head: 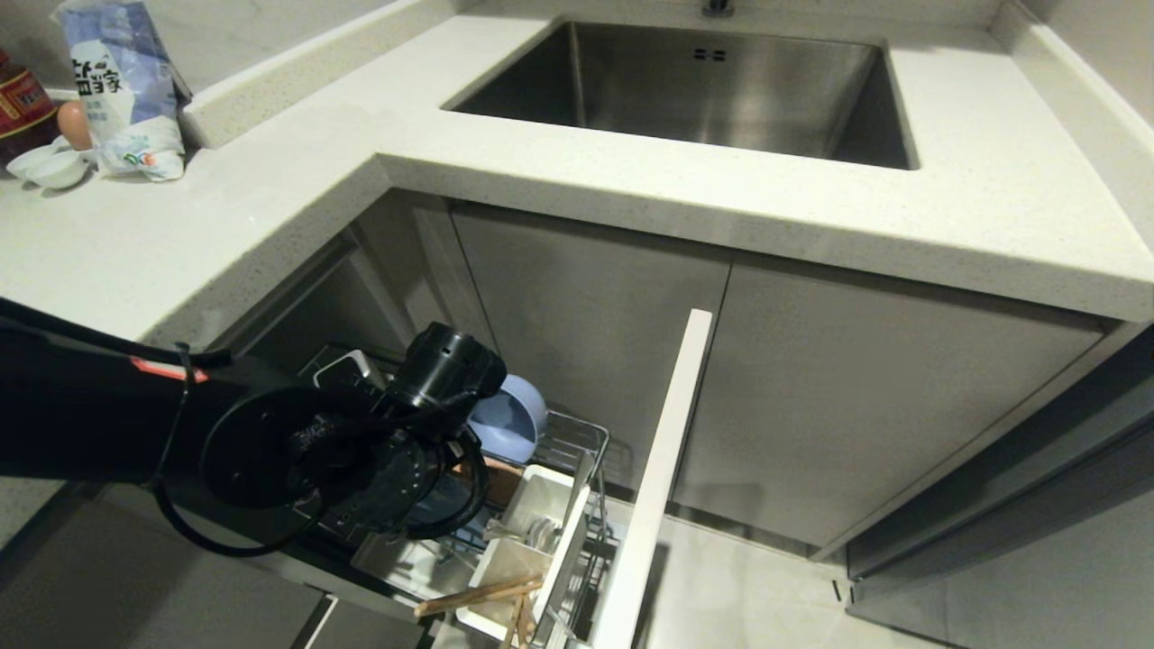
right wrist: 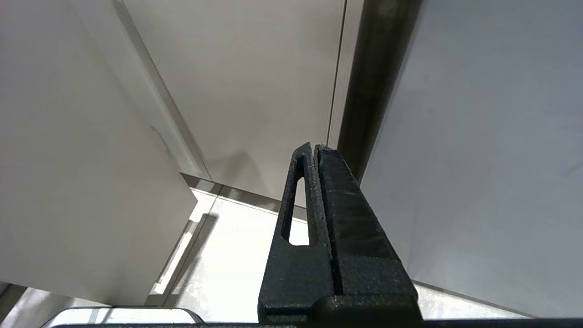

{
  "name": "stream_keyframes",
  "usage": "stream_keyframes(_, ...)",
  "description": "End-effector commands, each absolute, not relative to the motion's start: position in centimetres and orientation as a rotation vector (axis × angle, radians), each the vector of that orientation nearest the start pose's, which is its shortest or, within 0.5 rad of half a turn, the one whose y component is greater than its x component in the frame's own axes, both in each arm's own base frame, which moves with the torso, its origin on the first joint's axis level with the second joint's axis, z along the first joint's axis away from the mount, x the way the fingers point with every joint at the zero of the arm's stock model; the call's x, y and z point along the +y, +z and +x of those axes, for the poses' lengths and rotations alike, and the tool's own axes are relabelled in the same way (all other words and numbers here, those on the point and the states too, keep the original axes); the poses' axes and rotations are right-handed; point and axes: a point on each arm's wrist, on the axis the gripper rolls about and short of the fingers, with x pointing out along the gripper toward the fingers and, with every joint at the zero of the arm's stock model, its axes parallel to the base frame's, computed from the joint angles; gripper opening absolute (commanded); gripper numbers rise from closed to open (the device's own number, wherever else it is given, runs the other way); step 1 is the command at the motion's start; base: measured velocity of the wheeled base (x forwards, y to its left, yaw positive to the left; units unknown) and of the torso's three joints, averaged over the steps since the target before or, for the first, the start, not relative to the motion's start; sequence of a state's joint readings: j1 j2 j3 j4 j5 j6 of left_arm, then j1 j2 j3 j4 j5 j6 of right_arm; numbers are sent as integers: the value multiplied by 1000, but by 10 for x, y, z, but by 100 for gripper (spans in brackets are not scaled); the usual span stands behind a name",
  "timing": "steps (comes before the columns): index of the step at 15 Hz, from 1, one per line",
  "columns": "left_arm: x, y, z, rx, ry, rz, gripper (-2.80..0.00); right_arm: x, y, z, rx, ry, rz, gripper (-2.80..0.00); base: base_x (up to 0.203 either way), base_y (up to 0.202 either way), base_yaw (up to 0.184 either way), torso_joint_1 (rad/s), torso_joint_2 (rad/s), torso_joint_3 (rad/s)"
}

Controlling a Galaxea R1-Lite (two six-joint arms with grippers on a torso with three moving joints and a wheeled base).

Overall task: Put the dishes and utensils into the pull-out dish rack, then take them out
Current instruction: Take the plate out of the cupboard

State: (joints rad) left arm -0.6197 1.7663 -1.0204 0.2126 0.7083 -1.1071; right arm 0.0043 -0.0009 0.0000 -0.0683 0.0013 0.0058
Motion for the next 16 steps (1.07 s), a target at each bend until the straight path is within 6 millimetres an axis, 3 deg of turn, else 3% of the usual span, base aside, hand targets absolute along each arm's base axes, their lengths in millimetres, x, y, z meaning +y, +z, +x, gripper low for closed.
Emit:
stream_keyframes(1,-158,151,249,599,469,-472,-280,0,76,-21,-48,6,6,-280,0,0,0,0,0,0)
stream_keyframes(8,-157,160,246,575,448,-509,-280,0,76,-21,-48,6,6,-280,0,0,0,0,0,0)
stream_keyframes(16,-160,211,209,495,289,-604,-280,0,76,-21,-48,6,6,-280,0,0,0,0,0,0)
